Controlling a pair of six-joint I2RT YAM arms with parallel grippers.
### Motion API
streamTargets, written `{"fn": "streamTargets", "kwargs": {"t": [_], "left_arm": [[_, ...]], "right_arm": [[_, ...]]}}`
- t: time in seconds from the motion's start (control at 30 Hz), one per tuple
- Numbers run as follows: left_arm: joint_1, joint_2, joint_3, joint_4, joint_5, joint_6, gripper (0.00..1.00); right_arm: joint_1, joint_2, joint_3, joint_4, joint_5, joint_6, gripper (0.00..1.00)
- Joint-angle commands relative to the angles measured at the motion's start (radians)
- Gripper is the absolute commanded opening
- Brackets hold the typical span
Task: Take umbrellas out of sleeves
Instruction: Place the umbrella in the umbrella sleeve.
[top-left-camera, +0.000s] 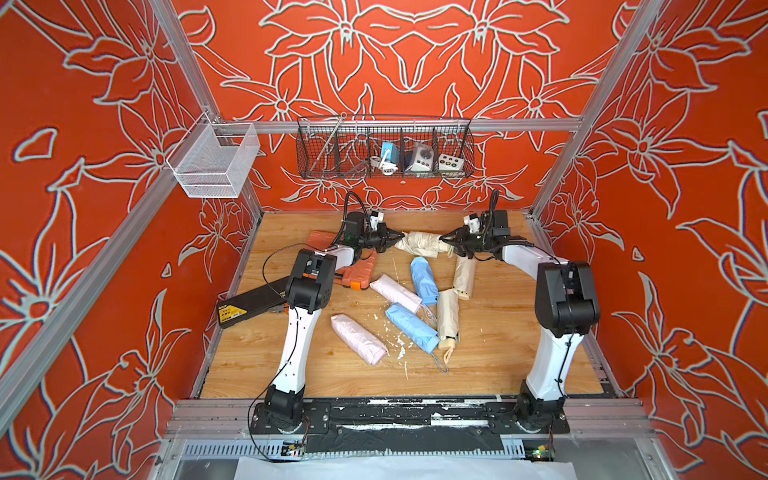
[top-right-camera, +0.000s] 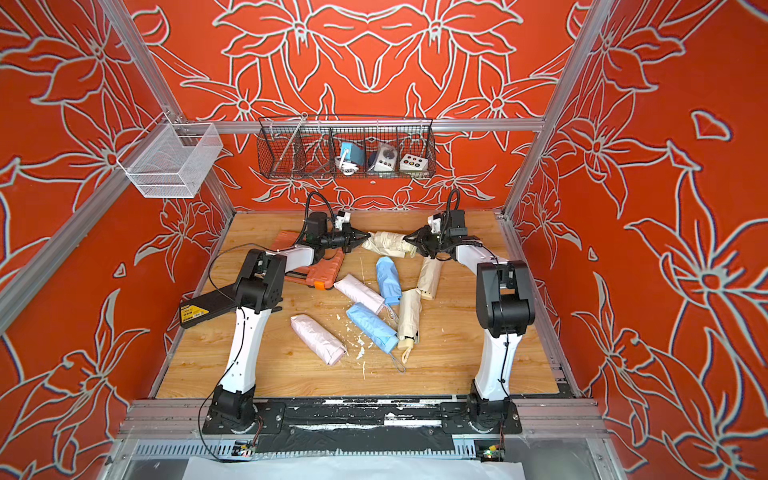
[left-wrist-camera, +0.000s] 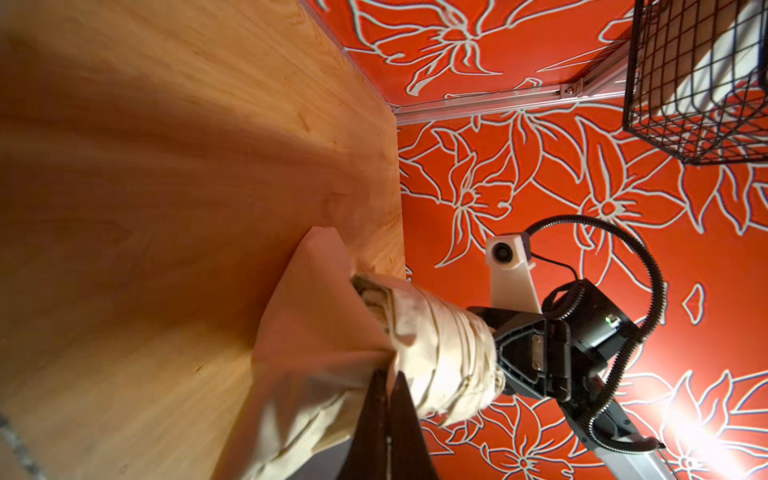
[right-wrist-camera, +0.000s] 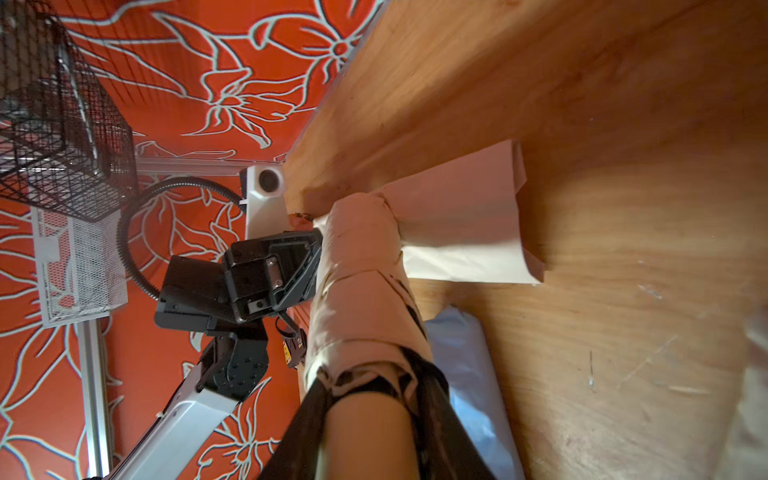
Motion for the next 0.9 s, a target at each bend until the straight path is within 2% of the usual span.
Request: {"fn": "streamTargets", "kwargs": {"t": [0.0,0.17,0.37,0.43,0.63,0.7,0.87], "left_arm": [[0.010,0.051,0.020,-0.094,-0.018,0.055,0.00],[0.012,0.071,0.029,-0.140,-0.026,0.078,0.00],[0.022,0.086,0.043,-0.174,-0.041,0.084,0.02],[0.027,0.085,0.044,-0.178,-0.048,0.081,0.18],[0.050,0.062,0.037,-0.199,-0.049,0.094,0.44],[0.058,0.043,0.030,-0.215,-0.050,0.108,0.51],[0.073,-0.025,-0.005,-0.223,-0.045,0.113,0.61]], "right_arm": [[0.003,0.031,0.057,0.178,-0.047,0.066,0.00],[0.002,0.087,0.081,0.196,-0.039,0.083,0.00],[0.002,0.136,0.114,0.109,-0.031,0.024,0.00],[0.003,0.145,0.118,0.085,-0.023,0.002,0.00],[0.004,0.176,0.131,0.004,-0.010,-0.064,0.00],[0.003,0.183,0.140,-0.033,-0.005,-0.087,0.06],[0.002,0.181,0.150,-0.100,0.024,-0.130,0.27]]}}
